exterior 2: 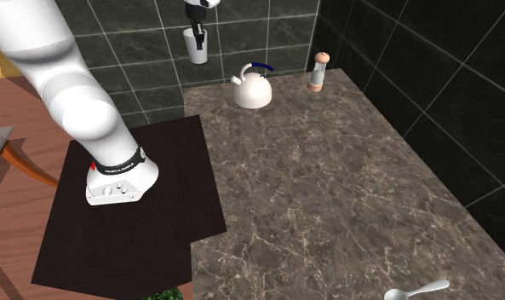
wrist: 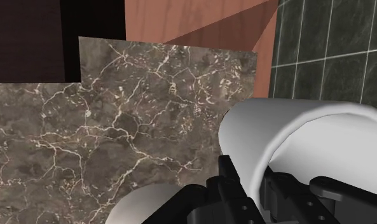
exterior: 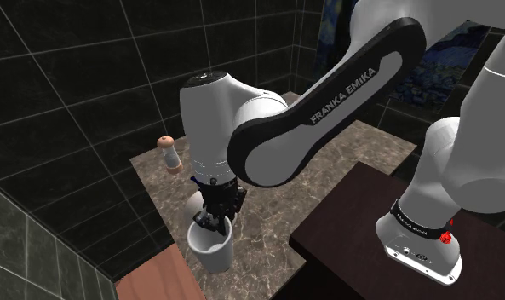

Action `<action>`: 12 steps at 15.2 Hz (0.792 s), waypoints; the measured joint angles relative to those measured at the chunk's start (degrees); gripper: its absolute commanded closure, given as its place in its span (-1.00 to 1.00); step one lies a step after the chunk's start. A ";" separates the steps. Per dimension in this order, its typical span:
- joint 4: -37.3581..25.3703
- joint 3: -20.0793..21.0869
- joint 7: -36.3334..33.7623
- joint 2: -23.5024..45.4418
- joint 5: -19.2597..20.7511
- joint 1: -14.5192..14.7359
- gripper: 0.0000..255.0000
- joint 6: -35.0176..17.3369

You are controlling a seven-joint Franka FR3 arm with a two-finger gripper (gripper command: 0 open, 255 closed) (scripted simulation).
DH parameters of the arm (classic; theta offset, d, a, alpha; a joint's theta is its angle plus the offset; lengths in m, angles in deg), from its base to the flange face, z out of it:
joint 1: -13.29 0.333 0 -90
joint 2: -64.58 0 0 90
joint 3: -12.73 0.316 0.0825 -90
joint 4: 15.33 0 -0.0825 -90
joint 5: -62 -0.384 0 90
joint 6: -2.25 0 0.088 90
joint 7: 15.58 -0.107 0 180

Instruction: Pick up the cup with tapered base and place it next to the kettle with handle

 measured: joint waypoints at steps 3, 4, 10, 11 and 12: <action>1.09 -0.03 -0.16 1.47 0.56 0.11 1.00 -2.45; 1.31 -0.07 -0.21 1.94 0.77 0.13 1.00 -3.11; 2.51 -0.35 -0.87 5.36 2.33 0.48 1.00 -7.49; 2.74 -0.40 -1.07 5.97 2.63 0.59 1.00 -8.29; 2.95 -0.49 -1.17 6.54 2.90 0.66 1.00 -9.04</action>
